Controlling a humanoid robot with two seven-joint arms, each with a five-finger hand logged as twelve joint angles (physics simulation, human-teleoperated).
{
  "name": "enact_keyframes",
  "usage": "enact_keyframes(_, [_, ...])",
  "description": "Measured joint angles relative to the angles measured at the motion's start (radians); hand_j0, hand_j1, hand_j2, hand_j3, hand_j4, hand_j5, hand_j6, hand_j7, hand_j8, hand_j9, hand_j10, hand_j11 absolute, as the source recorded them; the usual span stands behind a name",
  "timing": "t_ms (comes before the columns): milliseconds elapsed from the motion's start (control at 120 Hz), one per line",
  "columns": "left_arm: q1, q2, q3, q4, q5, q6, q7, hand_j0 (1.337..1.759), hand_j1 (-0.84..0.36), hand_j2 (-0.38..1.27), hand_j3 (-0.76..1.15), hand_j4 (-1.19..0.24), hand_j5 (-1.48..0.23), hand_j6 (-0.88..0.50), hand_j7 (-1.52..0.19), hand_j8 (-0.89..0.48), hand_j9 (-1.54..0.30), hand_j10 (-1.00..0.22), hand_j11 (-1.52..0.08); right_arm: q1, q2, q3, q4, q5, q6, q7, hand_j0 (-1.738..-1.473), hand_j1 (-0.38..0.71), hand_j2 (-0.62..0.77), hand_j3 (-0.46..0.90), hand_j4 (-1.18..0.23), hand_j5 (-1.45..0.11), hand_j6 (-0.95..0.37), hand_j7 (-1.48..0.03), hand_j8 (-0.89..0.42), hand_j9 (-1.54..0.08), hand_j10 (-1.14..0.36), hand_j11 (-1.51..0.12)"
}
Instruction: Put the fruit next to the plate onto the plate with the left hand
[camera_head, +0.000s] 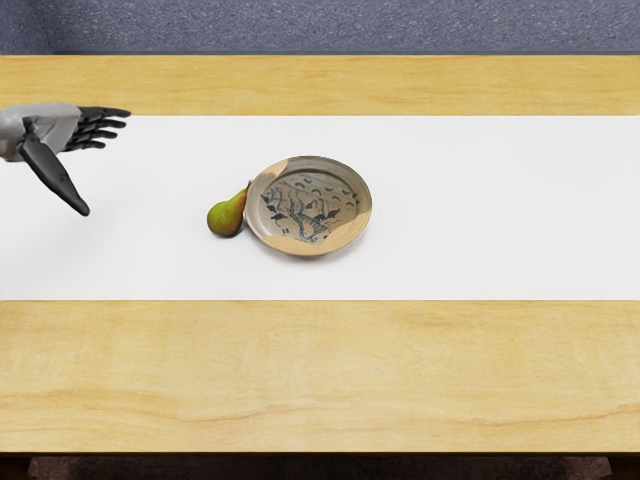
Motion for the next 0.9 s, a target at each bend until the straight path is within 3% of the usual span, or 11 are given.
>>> enact_keyframes(283, [0.009,-0.027,-0.001,0.005,-0.007,0.000,0.001,1.658,0.35,0.00,0.00,0.00,0.00,0.00,0.00,0.00,0.00,0.00,0.00,0.008,0.000,0.008,-0.001,0.000,-0.003,0.003,-1.658,-0.31,-0.01,0.00,-0.03,-0.04,-0.03,-0.04,-0.03,-0.04,-0.03,-0.04])
enact_keyframes(417, [0.007,-0.079,0.002,0.043,-0.006,0.000,0.008,1.658,0.35,0.00,0.00,0.00,0.00,0.00,0.00,0.00,0.00,0.00,0.00,0.010,0.000,0.009,-0.001,0.000,-0.003,0.003,-1.658,-0.31,-0.01,0.00,-0.03,-0.04,-0.03,-0.04,-0.03,-0.04,-0.03,-0.04])
enact_keyframes(608, [-0.020,-0.159,0.003,0.046,0.110,0.000,0.012,1.658,0.35,0.00,0.00,0.00,0.00,0.00,0.00,0.00,0.00,0.00,0.00,0.014,0.000,0.007,-0.001,0.000,-0.003,0.002,-1.658,-0.31,-0.01,0.00,-0.03,-0.04,-0.03,-0.04,-0.03,-0.04,-0.03,-0.04])
enact_keyframes(758, [0.041,-0.142,0.006,-0.093,0.196,0.014,0.011,1.658,0.35,0.00,0.00,0.00,0.00,0.00,0.00,0.00,0.00,0.00,0.00,0.016,0.000,0.006,-0.001,0.000,-0.003,0.002,-1.658,-0.31,-0.01,0.00,-0.03,-0.04,-0.03,-0.04,-0.03,-0.04,-0.03,-0.04])
enact_keyframes(900, [0.077,-0.136,-0.017,-0.160,0.222,0.042,0.004,1.658,0.35,0.00,0.00,0.00,0.00,0.00,0.00,0.00,0.00,0.00,0.00,0.016,0.000,0.005,-0.001,0.000,-0.003,0.002,-1.658,-0.31,-0.01,0.00,-0.03,-0.04,-0.03,-0.04,-0.03,-0.04,-0.03,-0.04])
